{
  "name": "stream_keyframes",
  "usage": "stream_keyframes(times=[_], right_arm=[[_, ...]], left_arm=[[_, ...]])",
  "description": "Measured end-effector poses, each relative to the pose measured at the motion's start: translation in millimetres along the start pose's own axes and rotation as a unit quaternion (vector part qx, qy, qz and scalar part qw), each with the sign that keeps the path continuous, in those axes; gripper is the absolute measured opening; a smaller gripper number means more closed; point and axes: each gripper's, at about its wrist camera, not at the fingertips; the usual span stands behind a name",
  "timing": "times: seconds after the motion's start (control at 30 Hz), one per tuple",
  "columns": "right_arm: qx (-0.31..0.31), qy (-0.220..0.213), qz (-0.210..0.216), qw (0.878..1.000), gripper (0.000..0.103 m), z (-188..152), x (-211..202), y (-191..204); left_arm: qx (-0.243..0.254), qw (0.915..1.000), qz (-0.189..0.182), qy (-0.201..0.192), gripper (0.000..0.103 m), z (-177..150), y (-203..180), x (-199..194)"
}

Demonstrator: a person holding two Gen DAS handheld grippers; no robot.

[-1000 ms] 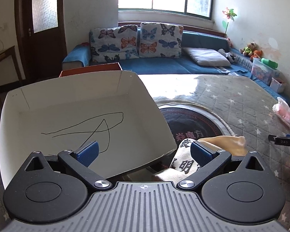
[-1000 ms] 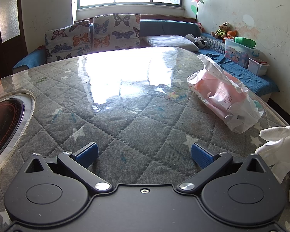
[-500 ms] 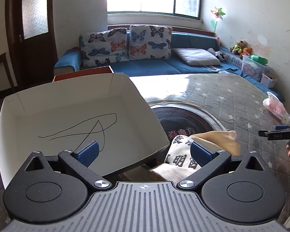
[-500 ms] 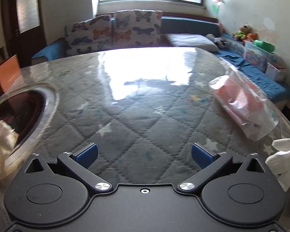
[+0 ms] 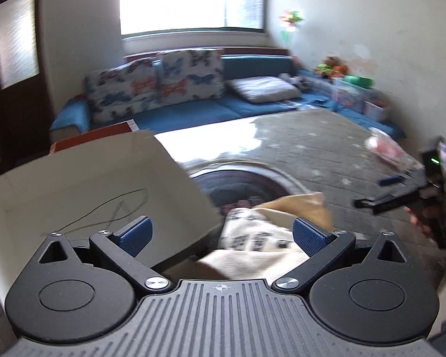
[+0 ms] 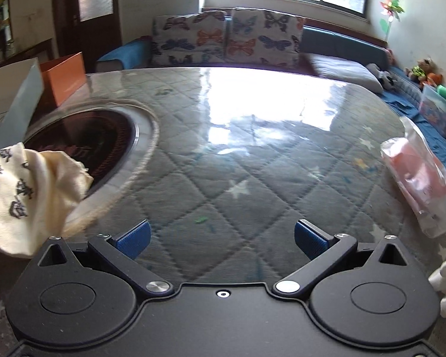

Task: Fold shopping bag
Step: 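Reach the left gripper to the crumpled cream tote bag and grasp it, then lift the tote bag with the left gripper while the right gripper approaches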

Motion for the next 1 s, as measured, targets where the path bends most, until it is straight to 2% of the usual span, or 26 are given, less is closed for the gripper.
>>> stream_keyframes(times=[0.17,0.37,0.43,0.5,0.57,0.63,0.7,0.9,1.0], right_arm=[[-0.021,-0.004,0.023,1.000,0.103,10,-6,11],[-0.044,-0.008,0.055,0.998,0.103,21,-13,24],[-0.046,-0.006,0.063,0.997,0.103,25,-14,27],[-0.046,-0.004,0.077,0.996,0.103,29,-14,31],[-0.049,-0.004,0.090,0.995,0.103,34,-15,37],[-0.052,-0.003,0.101,0.994,0.103,37,-16,42],[-0.060,-0.002,0.111,0.992,0.103,40,-17,49],[-0.072,0.008,0.127,0.989,0.098,44,-9,65],[-0.065,0.013,0.139,0.988,0.093,45,-7,68]], left_arm=[[0.056,0.9976,-0.031,0.025,0.102,-5,-27,18],[0.086,0.9944,-0.046,0.041,0.102,-13,-38,36],[0.098,0.9927,-0.046,0.052,0.093,-16,-41,41],[0.110,0.9907,-0.044,0.066,0.078,-21,-44,47],[0.121,0.9886,-0.043,0.078,0.073,-24,-47,53],[0.126,0.9878,-0.054,0.075,0.066,-27,-48,53],[0.125,0.9876,-0.061,0.073,0.053,-26,-47,52],[0.107,0.9881,-0.088,0.066,0.035,-32,-41,47],[0.094,0.9884,-0.104,0.060,0.033,-38,-36,42]])
Point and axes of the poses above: each gripper's, at about its wrist camera, not at the fingertips, and x roughly the way its jaws point, y to its left, z to its top, and after that the axes turned 7 degrees about -z, right-handed
